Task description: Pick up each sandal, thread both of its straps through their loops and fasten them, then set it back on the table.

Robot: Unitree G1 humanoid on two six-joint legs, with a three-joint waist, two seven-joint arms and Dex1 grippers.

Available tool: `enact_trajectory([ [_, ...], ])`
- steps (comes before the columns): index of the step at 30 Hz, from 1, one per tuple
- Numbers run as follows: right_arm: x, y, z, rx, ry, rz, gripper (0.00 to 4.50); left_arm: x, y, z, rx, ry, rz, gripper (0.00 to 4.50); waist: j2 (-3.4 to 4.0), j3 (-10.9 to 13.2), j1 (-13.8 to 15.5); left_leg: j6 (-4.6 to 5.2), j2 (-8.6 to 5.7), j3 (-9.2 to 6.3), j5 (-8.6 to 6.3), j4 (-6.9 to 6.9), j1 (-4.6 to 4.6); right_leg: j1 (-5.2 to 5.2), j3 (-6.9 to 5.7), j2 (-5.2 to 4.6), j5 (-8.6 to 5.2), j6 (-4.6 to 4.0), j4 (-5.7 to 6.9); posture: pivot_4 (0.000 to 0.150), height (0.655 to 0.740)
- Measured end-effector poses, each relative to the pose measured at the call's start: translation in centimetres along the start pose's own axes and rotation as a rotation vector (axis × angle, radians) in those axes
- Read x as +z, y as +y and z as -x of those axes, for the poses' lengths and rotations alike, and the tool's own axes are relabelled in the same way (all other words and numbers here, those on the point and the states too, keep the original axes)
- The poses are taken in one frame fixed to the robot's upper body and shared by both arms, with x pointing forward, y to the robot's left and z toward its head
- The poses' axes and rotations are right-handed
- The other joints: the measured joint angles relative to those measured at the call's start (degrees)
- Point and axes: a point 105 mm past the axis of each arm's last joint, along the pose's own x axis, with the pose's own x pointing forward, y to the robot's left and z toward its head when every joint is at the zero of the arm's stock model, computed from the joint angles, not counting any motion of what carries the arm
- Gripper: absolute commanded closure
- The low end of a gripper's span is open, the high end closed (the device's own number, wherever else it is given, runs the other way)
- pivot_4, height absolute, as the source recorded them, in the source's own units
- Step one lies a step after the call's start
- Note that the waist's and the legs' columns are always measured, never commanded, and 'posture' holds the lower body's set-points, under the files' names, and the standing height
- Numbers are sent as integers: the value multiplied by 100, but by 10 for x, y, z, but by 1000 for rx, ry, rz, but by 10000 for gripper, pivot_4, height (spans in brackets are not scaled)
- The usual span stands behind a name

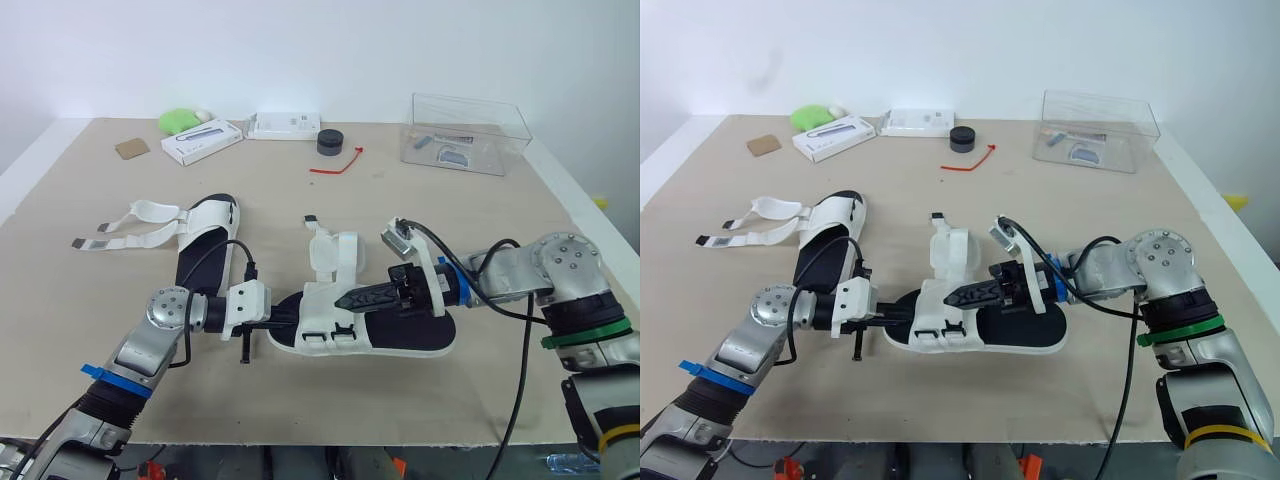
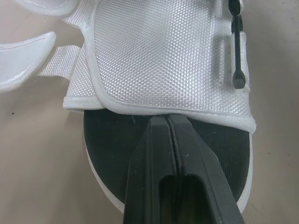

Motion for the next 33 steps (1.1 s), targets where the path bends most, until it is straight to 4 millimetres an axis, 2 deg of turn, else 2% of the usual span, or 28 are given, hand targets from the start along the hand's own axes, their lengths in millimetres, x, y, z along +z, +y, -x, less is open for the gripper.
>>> enact_trajectory([
  [11, -3, -8, 0, -16, -51, -30, 44051, 0, 0, 0, -2, 6, -3, 45000, 4, -14, 0, 0, 0, 0, 0, 0, 2, 2, 0, 1, 0, 0, 0, 1500, 7400],
  [25, -7, -6, -2, -121, -76, 59, 44051, 0, 0, -1, -4, 7, -4, 45000, 8, -19, 0, 0, 0, 0, 0, 0, 2, 2, 1, 1, -1, 1, 0, 1500, 7400],
  [28, -11, -5, -2, -136, -61, 83, 34243, -1, 0, -1, -4, 7, -4, 45000, 8, -20, 0, 0, 0, 0, 0, 0, 2, 2, 1, 1, -1, 2, 0, 1500, 7400],
  [32, -16, 2, -5, -145, -33, 135, 16623, -1, 0, 0, -2, 9, -4, 45000, 8, -20, 0, 0, 1, -1, 0, 1, 4, 3, 2, 2, -1, 2, 0, 1500, 7400],
  [33, -16, 5, -5, -145, -34, 152, 16623, -1, 0, 0, -2, 9, -4, 45000, 8, -20, 0, 0, 1, -1, 0, 2, 4, 3, 2, 2, -1, 3, 0, 1500, 7400],
])
